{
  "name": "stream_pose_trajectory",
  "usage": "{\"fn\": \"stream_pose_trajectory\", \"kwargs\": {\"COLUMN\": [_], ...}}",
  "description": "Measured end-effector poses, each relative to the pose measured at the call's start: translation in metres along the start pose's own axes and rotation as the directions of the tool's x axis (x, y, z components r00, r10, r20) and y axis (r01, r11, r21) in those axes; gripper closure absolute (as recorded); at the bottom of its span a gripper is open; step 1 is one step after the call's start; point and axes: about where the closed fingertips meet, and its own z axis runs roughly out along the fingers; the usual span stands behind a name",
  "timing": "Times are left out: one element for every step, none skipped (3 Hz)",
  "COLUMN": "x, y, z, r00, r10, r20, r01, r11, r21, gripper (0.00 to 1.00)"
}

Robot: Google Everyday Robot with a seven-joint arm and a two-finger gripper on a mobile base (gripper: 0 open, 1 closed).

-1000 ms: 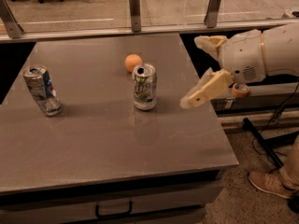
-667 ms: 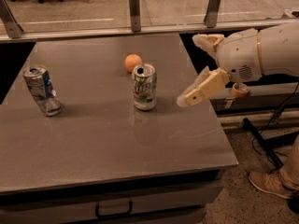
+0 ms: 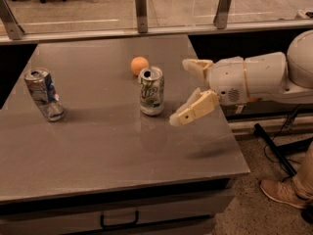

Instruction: Knock 7up can over

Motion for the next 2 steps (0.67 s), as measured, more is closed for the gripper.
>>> {"fn": "stream_pose_trajectory", "kwargs": {"x": [0.004,0.011], "y": [-0.002,-0.011], "z": [0.022,0.044], "r00": [0.999,0.995], "r10": [-0.008,-0.019], "r20": [0.051,0.096], "r01": [0.009,0.023], "r11": [0.9994,0.9991], "r21": [-0.032,-0.036], "gripper": [0.0,0.0]}}
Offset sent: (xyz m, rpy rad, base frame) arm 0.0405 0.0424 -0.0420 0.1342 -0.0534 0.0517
